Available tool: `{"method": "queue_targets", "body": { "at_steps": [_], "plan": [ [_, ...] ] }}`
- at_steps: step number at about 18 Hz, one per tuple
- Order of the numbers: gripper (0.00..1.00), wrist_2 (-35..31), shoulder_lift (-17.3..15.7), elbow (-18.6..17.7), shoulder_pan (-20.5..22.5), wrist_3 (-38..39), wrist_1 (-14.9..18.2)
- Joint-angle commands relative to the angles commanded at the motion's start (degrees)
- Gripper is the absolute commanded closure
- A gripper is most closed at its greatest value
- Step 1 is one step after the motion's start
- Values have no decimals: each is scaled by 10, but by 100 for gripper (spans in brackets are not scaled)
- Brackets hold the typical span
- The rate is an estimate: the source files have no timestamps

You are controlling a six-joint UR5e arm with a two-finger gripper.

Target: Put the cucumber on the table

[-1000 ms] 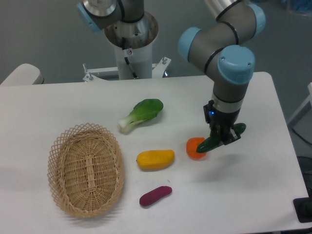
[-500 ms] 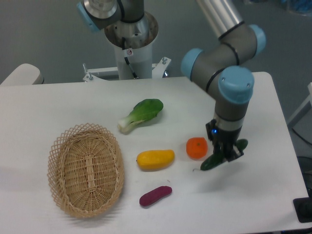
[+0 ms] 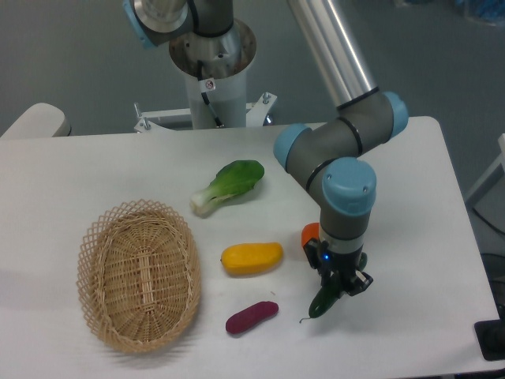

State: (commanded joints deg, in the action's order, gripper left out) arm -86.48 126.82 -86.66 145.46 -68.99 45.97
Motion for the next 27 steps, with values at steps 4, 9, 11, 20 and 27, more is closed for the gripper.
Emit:
{"method": "queue_targets", "body": {
  "at_steps": [4,9,11,20,27],
  "plan": [
    [75,0,2,0,0,-4,1],
    [0,-3,1,5,-1,-7,0],
    [0,-4,-3,9,-3,0,1],
    [0,-11,-58,27,-20,24,5],
    [0,-11,-118,50,-26,9,66]
  ]
}}
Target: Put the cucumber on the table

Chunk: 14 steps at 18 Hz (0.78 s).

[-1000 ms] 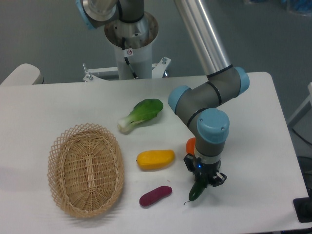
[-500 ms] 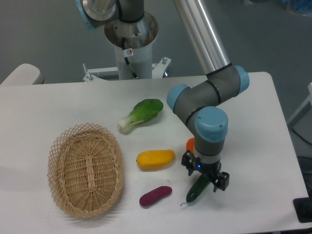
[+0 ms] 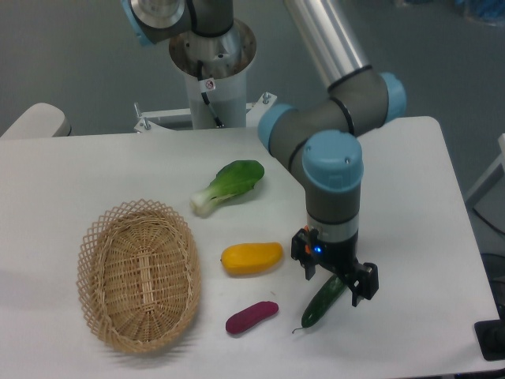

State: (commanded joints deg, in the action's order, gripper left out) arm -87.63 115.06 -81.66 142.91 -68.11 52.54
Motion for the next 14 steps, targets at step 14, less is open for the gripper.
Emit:
{"method": "queue_targets", "body": {
  "at_steps": [14],
  "plan": [
    [0,-10,-59,-3,120,-351,134]
  ]
}}
